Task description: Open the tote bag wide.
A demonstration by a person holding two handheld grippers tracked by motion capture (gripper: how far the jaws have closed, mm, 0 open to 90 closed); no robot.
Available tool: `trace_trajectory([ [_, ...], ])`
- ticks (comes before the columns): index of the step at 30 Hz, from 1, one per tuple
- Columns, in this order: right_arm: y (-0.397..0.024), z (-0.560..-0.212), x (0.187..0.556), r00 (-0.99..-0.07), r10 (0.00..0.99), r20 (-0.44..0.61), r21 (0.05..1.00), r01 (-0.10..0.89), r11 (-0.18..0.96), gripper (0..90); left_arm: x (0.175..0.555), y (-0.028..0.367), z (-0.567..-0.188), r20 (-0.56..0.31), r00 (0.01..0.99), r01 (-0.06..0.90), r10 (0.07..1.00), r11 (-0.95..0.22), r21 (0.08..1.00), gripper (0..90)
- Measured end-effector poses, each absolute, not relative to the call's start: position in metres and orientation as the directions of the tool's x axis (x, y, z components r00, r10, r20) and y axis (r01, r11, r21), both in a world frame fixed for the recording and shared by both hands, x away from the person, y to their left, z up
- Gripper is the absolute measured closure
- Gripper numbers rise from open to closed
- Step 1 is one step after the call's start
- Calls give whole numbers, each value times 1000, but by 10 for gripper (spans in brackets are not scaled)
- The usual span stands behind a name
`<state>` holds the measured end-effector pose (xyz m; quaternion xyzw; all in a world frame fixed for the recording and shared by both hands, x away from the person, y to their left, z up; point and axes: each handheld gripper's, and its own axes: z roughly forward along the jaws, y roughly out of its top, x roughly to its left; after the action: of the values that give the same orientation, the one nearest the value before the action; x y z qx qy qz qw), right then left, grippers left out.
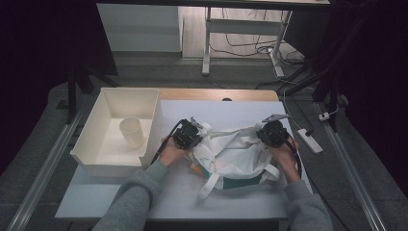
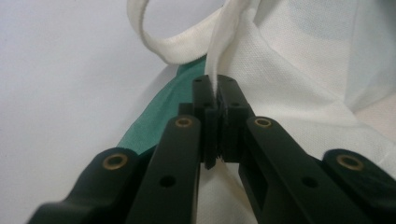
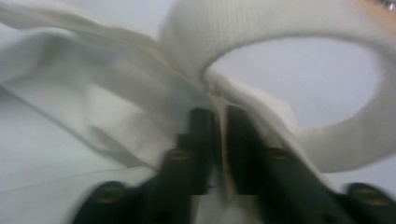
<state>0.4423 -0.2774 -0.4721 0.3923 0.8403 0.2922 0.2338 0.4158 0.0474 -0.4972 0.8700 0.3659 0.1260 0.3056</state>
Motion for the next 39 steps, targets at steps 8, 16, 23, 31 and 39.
trace_trajectory([
  [8, -251, -444, 392, -744, 662, -88, 668, 449, 594, 512, 416, 48, -497, -5, 703, 558, 711, -547, 624, 864],
  [16, -215, -473, 395, -847, 528, -62, 529, 420, 737, 430, 416, 48, -497, -6, 705, 557, 709, -548, 624, 864],
  [23, -217, -491, 405, -869, 495, 8, 429, 450, 784, 375, 416, 48, -498, -9, 705, 559, 710, -547, 623, 864],
  [31, -223, -495, 396, -877, 463, -128, 377, 388, 841, 786, 416, 49, -498, -13, 704, 562, 710, -546, 621, 864],
  [39, -227, -473, 362, -915, 391, -94, 442, 314, 840, 898, 418, 48, -500, -41, 713, 567, 700, -541, 621, 863],
])
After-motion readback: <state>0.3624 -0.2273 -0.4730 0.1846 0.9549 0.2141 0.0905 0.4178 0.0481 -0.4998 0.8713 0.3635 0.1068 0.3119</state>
